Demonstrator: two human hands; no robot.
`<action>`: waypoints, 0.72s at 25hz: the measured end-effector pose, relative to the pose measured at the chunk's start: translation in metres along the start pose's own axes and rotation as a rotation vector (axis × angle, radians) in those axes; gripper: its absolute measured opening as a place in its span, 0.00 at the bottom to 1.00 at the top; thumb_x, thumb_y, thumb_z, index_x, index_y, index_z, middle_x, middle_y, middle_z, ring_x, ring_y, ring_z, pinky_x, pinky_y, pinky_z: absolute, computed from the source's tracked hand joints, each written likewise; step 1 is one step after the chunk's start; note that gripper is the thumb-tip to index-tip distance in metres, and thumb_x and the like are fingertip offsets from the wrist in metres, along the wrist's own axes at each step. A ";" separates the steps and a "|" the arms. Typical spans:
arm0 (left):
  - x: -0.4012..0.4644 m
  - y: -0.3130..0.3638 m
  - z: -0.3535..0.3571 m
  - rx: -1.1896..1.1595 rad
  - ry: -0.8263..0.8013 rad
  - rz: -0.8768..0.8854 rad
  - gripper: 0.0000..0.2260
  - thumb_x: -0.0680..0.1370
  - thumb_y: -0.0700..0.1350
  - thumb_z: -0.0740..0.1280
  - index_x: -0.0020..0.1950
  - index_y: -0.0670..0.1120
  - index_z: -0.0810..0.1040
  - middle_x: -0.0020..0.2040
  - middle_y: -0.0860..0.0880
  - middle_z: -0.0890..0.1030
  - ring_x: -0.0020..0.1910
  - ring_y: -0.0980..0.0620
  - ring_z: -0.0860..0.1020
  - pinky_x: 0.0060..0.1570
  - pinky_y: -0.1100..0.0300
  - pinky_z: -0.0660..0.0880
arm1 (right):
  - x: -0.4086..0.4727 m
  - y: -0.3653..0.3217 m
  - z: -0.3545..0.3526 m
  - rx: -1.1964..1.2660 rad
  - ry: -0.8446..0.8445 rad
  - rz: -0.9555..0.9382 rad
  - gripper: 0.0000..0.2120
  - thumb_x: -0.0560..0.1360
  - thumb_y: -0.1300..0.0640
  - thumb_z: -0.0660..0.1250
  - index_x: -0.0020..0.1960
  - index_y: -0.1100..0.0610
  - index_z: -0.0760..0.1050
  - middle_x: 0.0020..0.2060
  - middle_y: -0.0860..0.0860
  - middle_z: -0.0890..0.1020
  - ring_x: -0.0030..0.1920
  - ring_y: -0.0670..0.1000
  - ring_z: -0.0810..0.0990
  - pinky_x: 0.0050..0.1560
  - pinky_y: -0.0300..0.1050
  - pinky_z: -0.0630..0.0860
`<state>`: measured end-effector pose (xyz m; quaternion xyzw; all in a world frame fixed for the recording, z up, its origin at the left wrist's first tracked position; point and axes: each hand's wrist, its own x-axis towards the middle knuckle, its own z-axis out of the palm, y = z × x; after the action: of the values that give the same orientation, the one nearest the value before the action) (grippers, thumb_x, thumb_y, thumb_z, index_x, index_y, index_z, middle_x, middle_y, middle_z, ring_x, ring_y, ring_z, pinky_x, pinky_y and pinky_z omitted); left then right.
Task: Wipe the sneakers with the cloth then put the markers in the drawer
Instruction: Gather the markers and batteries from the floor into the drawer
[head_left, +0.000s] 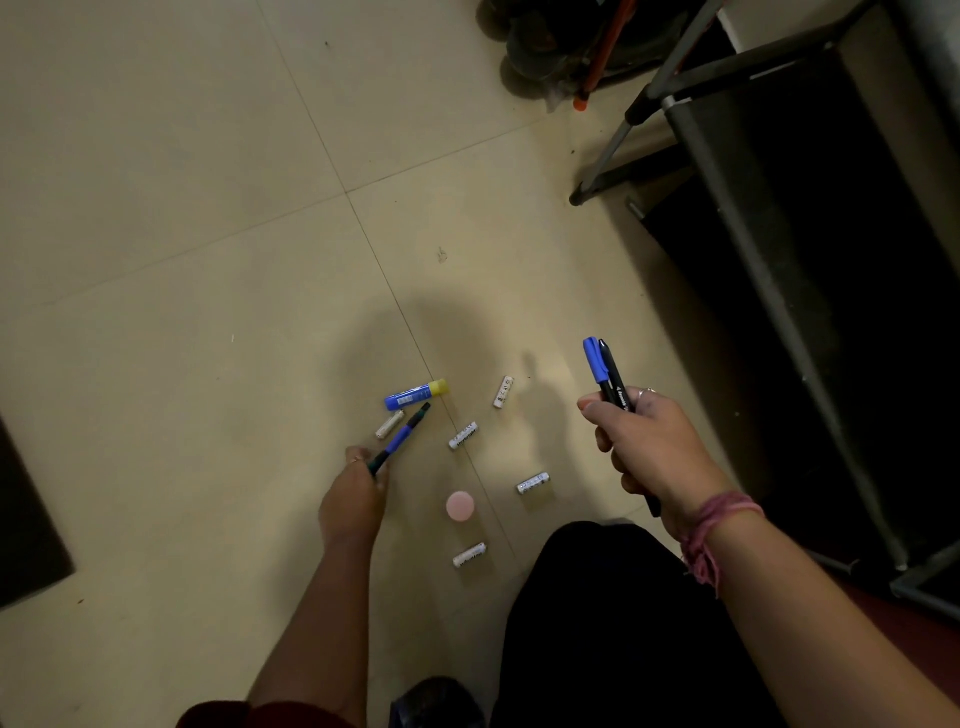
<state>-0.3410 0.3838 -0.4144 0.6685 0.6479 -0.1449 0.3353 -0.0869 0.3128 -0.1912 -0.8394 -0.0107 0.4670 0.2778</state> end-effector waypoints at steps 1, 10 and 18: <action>0.001 -0.003 0.001 0.030 -0.027 -0.020 0.09 0.81 0.49 0.60 0.57 0.46 0.67 0.39 0.48 0.76 0.36 0.46 0.74 0.35 0.56 0.69 | 0.000 0.000 0.001 -0.002 -0.002 0.000 0.12 0.76 0.55 0.64 0.53 0.63 0.75 0.29 0.50 0.71 0.24 0.46 0.61 0.23 0.37 0.58; -0.010 0.021 0.003 0.133 -0.185 0.102 0.08 0.79 0.48 0.62 0.54 0.45 0.68 0.46 0.46 0.78 0.46 0.44 0.78 0.39 0.56 0.70 | 0.000 -0.005 0.005 0.012 -0.026 -0.019 0.05 0.75 0.55 0.64 0.48 0.56 0.74 0.29 0.50 0.71 0.24 0.46 0.62 0.22 0.36 0.58; -0.063 0.067 -0.027 -0.283 -0.184 0.240 0.05 0.77 0.44 0.64 0.47 0.43 0.71 0.37 0.47 0.76 0.37 0.46 0.75 0.36 0.54 0.70 | -0.022 -0.011 -0.016 0.219 -0.133 -0.038 0.07 0.79 0.59 0.60 0.55 0.57 0.74 0.30 0.50 0.76 0.22 0.44 0.61 0.20 0.35 0.58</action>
<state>-0.2903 0.3564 -0.3377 0.6710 0.5443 -0.0719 0.4984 -0.0840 0.3080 -0.1621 -0.7711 0.0059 0.5144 0.3753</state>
